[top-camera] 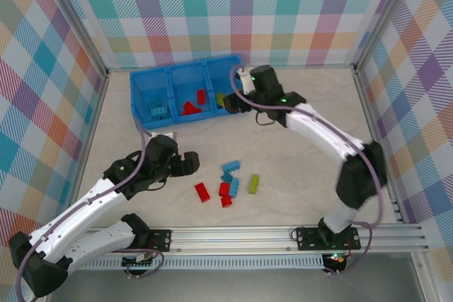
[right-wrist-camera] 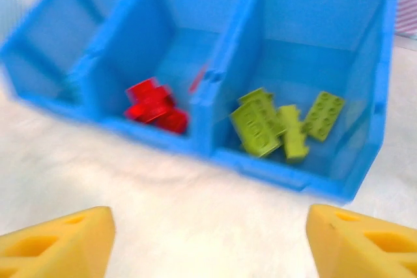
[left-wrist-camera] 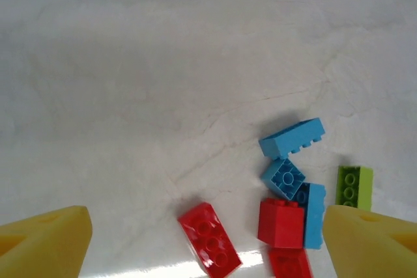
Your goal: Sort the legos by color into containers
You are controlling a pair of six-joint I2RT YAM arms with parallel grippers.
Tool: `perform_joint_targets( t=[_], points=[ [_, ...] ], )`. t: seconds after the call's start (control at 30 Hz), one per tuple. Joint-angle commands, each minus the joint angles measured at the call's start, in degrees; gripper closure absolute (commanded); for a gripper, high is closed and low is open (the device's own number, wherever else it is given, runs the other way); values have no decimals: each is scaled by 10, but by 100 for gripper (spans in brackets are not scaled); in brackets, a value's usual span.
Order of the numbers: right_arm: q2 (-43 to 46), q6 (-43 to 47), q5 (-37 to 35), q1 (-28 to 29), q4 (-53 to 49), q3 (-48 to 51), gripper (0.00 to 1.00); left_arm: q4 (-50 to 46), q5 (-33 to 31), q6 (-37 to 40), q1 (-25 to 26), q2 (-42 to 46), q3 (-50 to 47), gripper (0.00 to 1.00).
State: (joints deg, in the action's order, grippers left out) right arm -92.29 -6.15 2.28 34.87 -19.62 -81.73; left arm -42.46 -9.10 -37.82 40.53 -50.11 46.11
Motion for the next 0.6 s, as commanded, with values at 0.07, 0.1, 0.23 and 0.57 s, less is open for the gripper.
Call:
perform_joint_targets(
  t=[0.07,0.1,0.23,0.57],
  points=[
    [142,-17,222,6,-166,103,6,-34,51,-209,21,-34,-49,11],
    [161,-20,236,10,-188,119,5,-19,60,-210,27,-45,-57,11],
    [219,-22,249,32,-259,184,2,41,78,-211,57,-125,-64,10],
    [251,-47,218,75,-303,257,0,102,72,-212,85,-266,-59,19]
  ],
)
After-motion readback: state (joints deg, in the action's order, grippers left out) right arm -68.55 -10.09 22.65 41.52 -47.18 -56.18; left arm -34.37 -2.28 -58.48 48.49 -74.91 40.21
